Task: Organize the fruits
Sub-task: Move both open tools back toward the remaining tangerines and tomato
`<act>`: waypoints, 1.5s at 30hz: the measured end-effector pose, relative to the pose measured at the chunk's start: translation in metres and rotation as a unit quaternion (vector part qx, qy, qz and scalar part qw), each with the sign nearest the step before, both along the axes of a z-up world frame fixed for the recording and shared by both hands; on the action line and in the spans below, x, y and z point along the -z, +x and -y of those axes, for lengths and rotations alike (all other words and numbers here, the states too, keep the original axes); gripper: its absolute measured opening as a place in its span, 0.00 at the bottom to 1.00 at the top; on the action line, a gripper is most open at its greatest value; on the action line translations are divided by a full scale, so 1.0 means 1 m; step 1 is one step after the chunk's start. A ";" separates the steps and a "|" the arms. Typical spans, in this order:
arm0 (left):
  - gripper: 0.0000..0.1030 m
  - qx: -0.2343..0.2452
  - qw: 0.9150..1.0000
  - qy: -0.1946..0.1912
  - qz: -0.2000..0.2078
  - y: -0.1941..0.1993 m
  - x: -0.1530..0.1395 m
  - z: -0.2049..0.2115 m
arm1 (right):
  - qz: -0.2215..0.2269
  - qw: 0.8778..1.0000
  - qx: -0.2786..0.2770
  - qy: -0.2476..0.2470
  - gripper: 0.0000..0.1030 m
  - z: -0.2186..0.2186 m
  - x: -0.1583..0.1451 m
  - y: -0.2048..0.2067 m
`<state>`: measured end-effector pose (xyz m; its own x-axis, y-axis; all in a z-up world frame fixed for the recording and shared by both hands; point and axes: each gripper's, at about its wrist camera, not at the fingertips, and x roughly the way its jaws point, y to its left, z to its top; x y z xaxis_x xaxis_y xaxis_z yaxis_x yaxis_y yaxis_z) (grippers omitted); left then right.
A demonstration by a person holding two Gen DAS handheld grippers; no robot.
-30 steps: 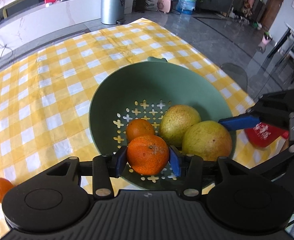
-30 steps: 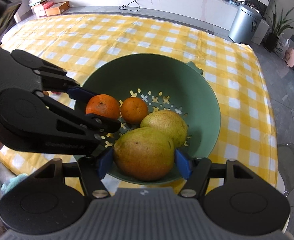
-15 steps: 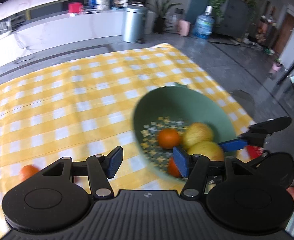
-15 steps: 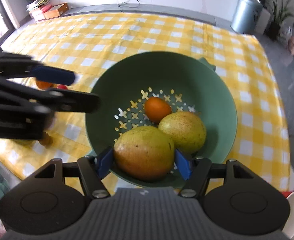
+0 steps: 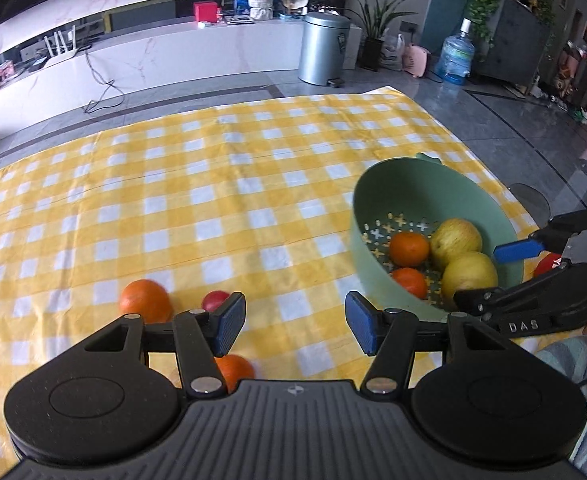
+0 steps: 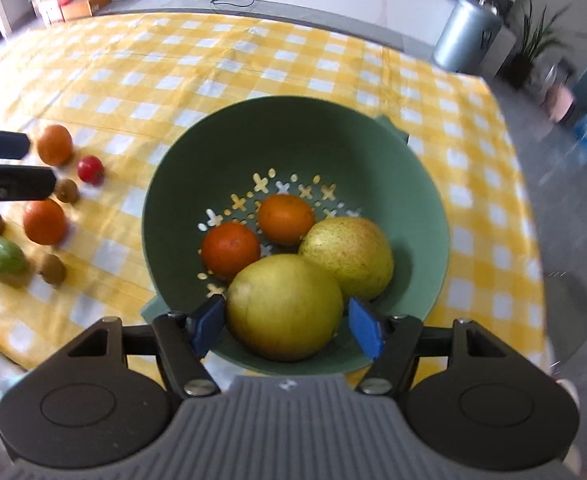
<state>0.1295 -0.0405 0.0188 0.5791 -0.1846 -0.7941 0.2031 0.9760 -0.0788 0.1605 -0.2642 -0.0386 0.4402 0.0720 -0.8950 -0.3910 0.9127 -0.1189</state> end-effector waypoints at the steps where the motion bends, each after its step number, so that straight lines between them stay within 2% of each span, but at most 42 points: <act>1: 0.66 -0.002 1.000 0.001 0.001 -0.002 -0.001 -0.003 | 0.003 1.000 0.001 -0.007 0.63 -0.001 0.001 0.001; 4: 0.66 -0.007 1.000 0.003 0.004 -0.009 -0.002 -0.011 | 0.002 1.000 0.013 -0.009 0.58 -0.001 0.004 0.004; 7: 0.66 -0.009 1.000 0.011 0.003 -0.016 -0.003 -0.019 | -0.018 0.998 0.035 0.048 0.58 0.007 -0.001 0.007; 8: 0.66 -0.011 1.000 0.015 0.003 -0.018 -0.003 -0.021 | -0.016 0.998 0.045 0.052 0.58 0.008 -0.003 0.007; 12: 0.66 -0.015 1.000 0.017 0.002 -0.025 -0.006 -0.030 | 0.020 0.998 0.040 0.037 0.61 -0.001 -0.018 -0.002; 17: 0.66 -0.017 1.000 0.014 0.008 -0.034 -0.012 -0.039 | 0.054 0.995 0.035 0.076 0.64 -0.009 -0.039 -0.017; 23: 0.66 -0.028 0.999 0.024 0.029 -0.045 -0.019 -0.051 | 0.094 0.984 0.030 0.150 0.68 -0.027 -0.054 -0.042; 32: 0.67 -0.054 0.998 0.002 0.038 -0.045 -0.011 -0.076 | 0.122 0.964 0.040 0.235 0.69 -0.065 -0.037 -0.066; 36: 0.67 -0.064 0.997 0.009 0.046 -0.042 -0.007 -0.082 | 0.136 0.961 0.029 0.240 0.72 -0.082 -0.027 -0.072; 41: 0.67 -0.066 0.997 0.006 0.036 -0.032 0.003 -0.092 | 0.143 0.962 0.006 0.232 0.73 -0.100 -0.018 -0.071; 45: 0.67 -0.064 0.997 0.024 0.031 -0.023 0.014 -0.093 | 0.151 0.963 0.000 0.222 0.73 -0.111 -0.011 -0.063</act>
<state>0.1069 0.0528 0.0050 0.6443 -0.0697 -0.7616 0.0806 0.9965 -0.0230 0.0973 -0.1535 -0.0279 0.6747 0.4193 -0.6074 -0.4006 0.8993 0.1757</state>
